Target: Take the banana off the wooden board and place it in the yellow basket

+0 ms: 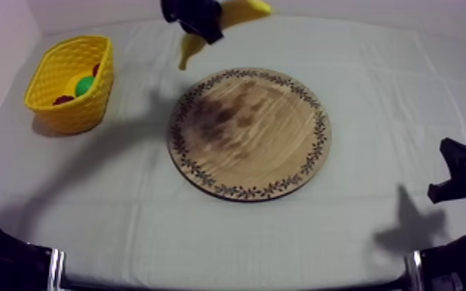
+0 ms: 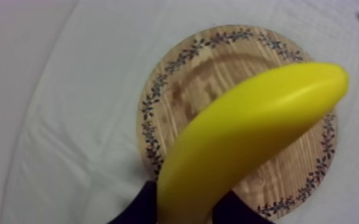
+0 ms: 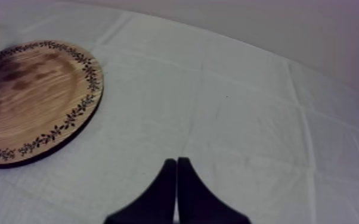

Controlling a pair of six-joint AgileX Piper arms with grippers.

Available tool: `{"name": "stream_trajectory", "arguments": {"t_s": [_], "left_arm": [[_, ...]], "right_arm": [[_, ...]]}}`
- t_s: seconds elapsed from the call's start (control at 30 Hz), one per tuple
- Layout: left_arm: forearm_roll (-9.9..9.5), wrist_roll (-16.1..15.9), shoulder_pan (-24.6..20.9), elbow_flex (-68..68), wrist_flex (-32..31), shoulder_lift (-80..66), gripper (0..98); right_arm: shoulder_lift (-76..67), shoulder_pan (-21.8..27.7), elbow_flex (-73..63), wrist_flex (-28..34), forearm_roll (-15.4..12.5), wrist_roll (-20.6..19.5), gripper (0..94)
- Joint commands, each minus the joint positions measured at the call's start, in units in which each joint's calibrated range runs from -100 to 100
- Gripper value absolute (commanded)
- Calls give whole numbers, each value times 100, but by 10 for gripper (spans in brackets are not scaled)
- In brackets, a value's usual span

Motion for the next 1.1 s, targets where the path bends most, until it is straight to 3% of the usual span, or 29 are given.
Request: {"name": "stream_trajectory", "arguments": {"t_s": [0.0, 0.3, 0.7, 1.07], "left_arm": [[18, 44, -152, 32, 2, -49, 263], [162, 328, -718, 283, 27, -289, 259], [189, 537, -1586, 716, 381, -556, 264], [41, 779, -2266, 1158, 518, -896, 277]], "right_arm": [[0, 0, 1, -1, 0, 0, 3], [0, 0, 1, -1, 0, 0, 3], [0, 0, 1, -1, 0, 0, 3], [0, 0, 1, -1, 0, 0, 3]]}}
